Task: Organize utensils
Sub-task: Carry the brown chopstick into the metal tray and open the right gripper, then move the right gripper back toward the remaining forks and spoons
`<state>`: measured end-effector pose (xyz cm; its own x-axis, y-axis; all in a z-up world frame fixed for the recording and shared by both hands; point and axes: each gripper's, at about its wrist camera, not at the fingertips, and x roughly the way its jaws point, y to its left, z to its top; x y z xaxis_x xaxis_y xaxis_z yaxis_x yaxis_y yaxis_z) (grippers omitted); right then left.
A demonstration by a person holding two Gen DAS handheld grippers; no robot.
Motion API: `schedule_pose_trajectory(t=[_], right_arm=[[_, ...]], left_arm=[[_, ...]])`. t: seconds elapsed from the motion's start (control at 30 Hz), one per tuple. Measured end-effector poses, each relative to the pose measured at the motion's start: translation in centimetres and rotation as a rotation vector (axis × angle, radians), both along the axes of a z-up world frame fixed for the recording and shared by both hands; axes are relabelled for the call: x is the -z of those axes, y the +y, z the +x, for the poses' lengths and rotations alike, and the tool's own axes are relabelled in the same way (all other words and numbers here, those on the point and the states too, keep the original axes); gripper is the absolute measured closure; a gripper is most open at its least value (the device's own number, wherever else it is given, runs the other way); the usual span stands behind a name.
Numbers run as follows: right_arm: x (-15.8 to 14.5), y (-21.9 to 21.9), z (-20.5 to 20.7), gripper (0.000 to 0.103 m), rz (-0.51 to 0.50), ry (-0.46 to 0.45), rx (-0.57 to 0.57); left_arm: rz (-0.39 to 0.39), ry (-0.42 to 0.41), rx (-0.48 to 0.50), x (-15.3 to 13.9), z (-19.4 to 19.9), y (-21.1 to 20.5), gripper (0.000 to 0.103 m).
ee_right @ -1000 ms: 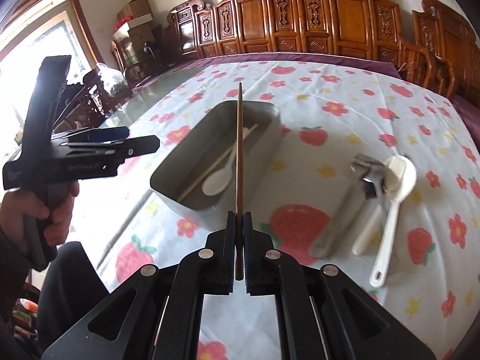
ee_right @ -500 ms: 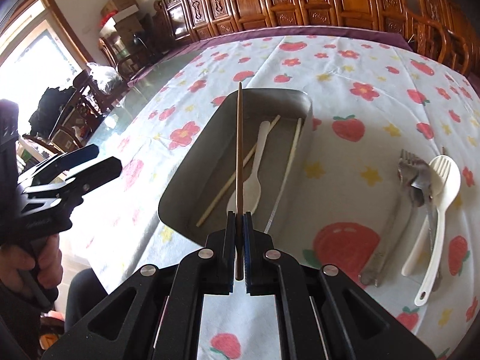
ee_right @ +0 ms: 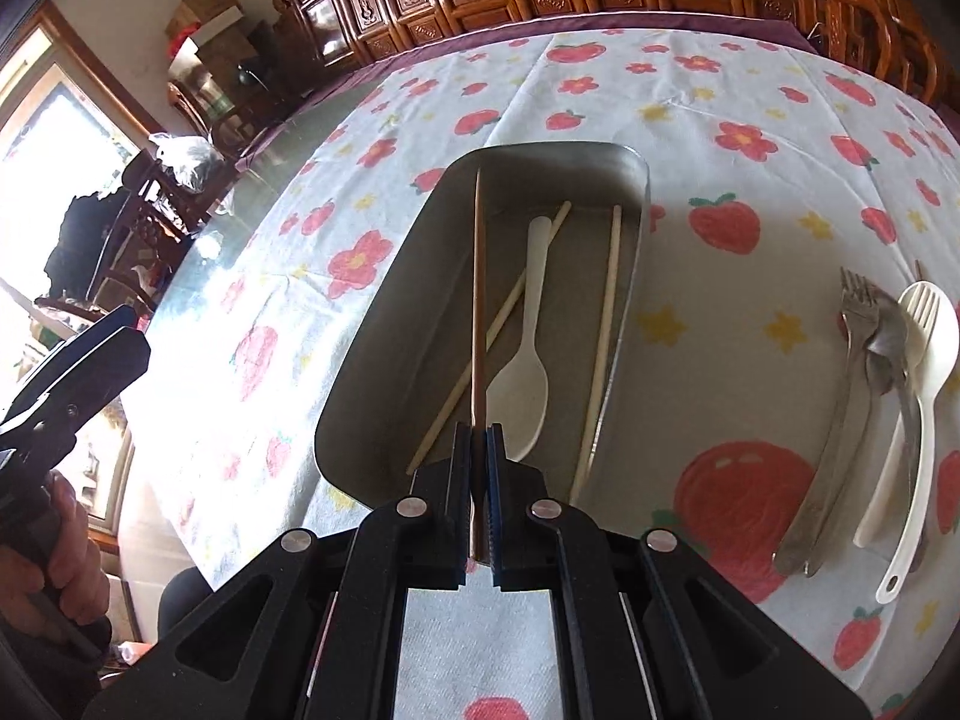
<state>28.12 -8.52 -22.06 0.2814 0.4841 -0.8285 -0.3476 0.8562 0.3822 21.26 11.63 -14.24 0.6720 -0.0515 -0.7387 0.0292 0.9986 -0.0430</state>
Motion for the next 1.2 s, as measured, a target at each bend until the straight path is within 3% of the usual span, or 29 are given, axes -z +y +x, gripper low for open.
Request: schedule_pose_trajectory(t=[0.33, 0.8, 1.2], right_arm=[[0.3, -0.1, 0.7, 0.092, 0.109, 0.013, -0.013], [-1.1, -0.1, 0.4, 0.085, 0.093, -0.072, -0.084], [-2.8, -5.7, -2.4, 0.084, 0.117, -0.158, -0.042]], left_arm=[[0.018, -0.008, -0.009, -0.5, -0.5, 0.3, 0.017], [0.011, -0.031, 0.011, -1.3, -1.0, -1.0, 0.017], [0.004, -0.046, 0.063, -1.8, -1.2, -4.4, 0.017]])
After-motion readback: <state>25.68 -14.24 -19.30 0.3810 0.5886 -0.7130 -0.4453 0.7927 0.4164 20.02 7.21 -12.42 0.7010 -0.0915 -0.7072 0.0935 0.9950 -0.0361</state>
